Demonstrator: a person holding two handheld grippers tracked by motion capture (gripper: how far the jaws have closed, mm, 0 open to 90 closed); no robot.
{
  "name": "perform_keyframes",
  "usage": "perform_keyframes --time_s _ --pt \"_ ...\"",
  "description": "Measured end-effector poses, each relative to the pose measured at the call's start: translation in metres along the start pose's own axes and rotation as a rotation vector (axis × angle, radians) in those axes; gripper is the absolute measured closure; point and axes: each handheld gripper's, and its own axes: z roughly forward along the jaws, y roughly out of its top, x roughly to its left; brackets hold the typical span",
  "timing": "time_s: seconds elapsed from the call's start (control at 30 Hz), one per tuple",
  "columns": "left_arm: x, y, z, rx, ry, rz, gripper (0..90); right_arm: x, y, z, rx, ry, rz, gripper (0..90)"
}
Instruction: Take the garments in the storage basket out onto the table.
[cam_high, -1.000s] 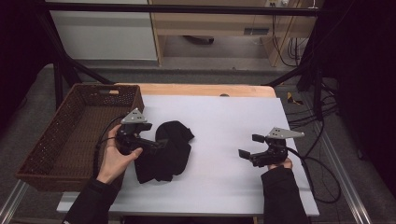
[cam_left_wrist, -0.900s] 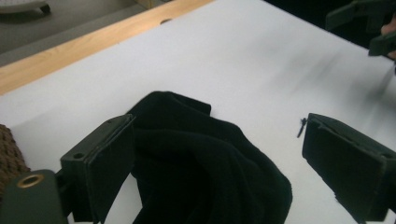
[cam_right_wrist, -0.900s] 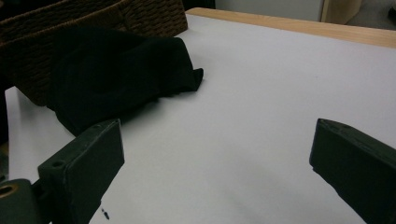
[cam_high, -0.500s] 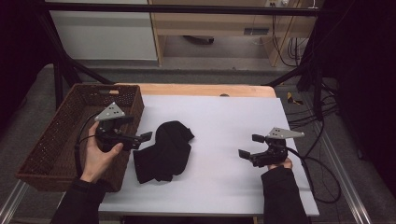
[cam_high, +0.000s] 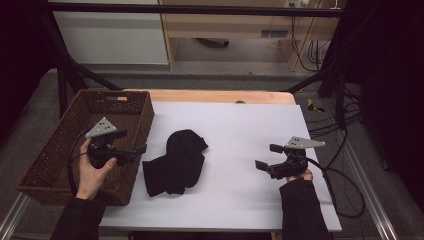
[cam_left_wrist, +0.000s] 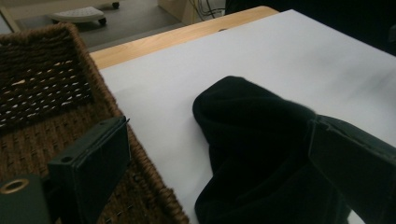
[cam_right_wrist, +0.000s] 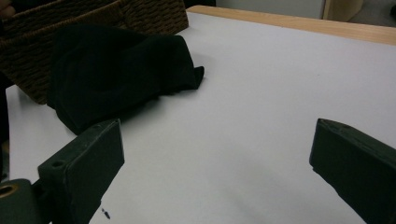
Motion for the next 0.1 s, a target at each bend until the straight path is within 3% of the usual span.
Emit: perform_keyframes --time_s 0.1 --pt "0.0031 -0.0038 -0.0004 0.010 0.008 0.000 5.0 0.0000 0.0001 -0.0001 -0.002 0.001 0.000 3.5"
